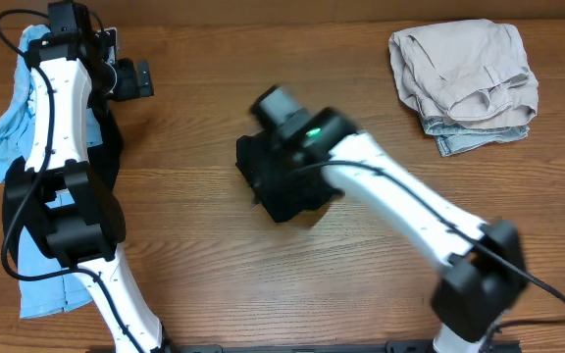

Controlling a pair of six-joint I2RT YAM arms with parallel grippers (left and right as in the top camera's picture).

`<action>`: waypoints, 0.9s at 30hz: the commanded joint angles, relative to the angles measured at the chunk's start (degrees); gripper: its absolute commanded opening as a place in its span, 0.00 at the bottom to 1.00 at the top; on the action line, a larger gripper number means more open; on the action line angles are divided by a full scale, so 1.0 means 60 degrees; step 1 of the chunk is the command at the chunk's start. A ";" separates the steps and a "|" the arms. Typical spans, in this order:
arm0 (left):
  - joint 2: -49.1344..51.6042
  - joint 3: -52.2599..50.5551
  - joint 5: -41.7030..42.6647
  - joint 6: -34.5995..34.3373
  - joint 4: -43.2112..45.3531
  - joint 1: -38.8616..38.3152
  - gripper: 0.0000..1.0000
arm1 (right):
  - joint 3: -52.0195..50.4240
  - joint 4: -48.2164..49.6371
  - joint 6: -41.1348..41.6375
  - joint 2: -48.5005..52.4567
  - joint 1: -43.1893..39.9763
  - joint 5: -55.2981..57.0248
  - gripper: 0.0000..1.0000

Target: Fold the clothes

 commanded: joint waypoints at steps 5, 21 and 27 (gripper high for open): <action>0.0058 0.0168 0.0146 -0.0131 0.0036 -0.0073 1.00 | -0.0645 -0.0634 -0.0947 -0.0412 -0.0718 0.1071 0.63; 0.0058 0.0168 0.0178 -0.0135 0.0004 -0.0073 1.00 | -0.2022 0.0718 -0.1457 -0.0412 -0.0605 0.0809 0.41; 0.0058 0.0168 0.0178 -0.0135 0.0000 -0.0073 1.00 | -0.2167 0.0765 -0.1453 -0.0408 -0.0605 0.0747 0.32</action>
